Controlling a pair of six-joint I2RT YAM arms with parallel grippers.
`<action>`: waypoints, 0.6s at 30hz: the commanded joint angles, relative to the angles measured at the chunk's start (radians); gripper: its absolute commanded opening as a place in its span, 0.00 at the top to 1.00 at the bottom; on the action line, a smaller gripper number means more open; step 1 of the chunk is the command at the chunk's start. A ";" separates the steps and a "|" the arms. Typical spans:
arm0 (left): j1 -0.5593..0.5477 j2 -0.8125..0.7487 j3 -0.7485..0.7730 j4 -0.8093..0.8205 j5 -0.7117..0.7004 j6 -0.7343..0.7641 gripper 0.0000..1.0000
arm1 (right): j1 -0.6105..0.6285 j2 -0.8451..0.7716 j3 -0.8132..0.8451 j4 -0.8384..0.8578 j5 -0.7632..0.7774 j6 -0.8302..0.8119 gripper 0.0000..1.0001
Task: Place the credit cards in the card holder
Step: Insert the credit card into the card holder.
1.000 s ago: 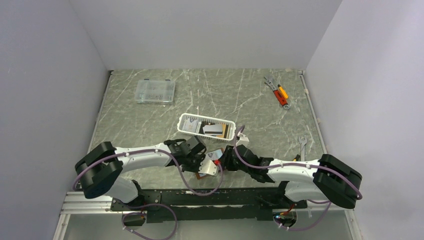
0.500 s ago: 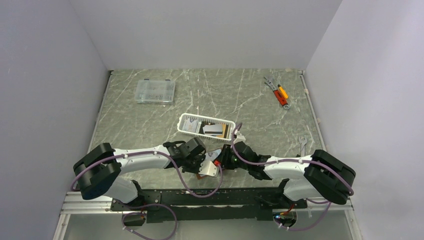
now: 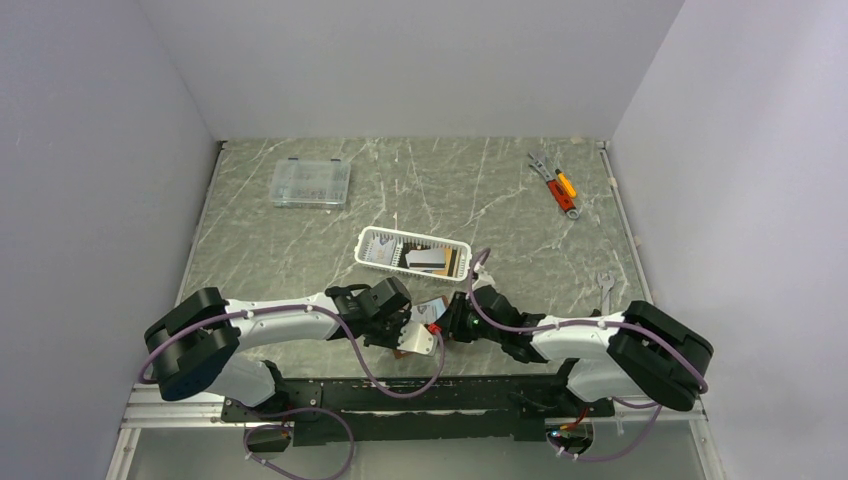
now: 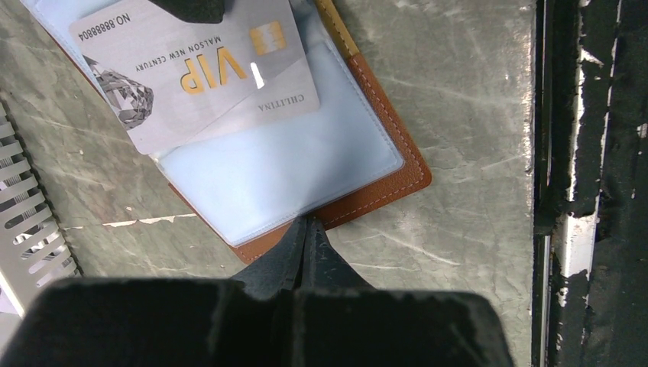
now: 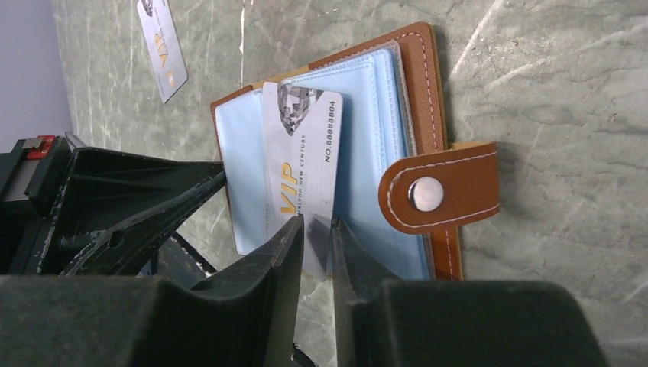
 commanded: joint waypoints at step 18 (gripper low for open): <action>-0.011 -0.005 -0.006 0.010 -0.020 -0.004 1.00 | -0.087 0.062 0.090 -0.108 -0.166 -0.142 1.00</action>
